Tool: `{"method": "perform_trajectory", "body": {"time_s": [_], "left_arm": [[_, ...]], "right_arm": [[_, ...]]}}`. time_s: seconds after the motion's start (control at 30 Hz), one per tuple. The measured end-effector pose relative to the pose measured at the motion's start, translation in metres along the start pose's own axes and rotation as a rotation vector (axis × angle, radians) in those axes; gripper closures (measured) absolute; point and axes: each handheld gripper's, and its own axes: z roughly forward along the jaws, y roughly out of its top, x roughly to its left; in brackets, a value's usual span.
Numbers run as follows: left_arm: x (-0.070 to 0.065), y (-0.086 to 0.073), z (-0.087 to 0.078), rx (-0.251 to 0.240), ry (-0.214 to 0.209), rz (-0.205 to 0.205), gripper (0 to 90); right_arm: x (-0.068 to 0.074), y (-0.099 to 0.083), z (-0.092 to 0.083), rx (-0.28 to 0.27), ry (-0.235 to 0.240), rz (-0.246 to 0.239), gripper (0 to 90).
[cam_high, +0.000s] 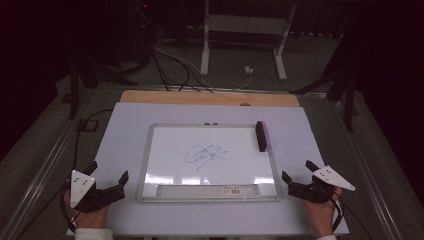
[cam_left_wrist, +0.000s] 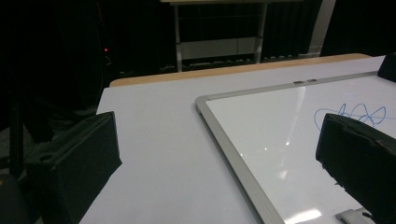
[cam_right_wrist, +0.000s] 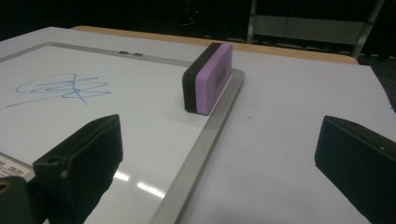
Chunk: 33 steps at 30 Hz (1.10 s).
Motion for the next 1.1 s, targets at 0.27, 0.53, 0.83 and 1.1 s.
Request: {"method": "perform_trajectory", "body": {"time_s": [0.27, 0.53, 0.83, 1.1], "left_arm": [[0.002, -0.001, -0.002, -0.007, 0.013, -0.002, 0.5], [0.002, -0.002, -0.001, -0.003, 0.017, -0.005, 0.5], [0.003, -0.004, 0.0, 0.007, 0.023, -0.009, 0.5], [0.003, -0.006, 0.0, 0.012, 0.027, -0.017, 0.5]], "right_arm": [[0.003, 0.001, -0.002, -0.009, -0.004, -0.023, 1.0], [0.006, 0.004, -0.002, -0.018, 0.0, -0.031, 1.0], [0.013, 0.015, -0.008, -0.049, 0.002, -0.046, 1.1], [0.015, 0.031, -0.01, -0.061, 0.011, -0.05, 1.0]]}}
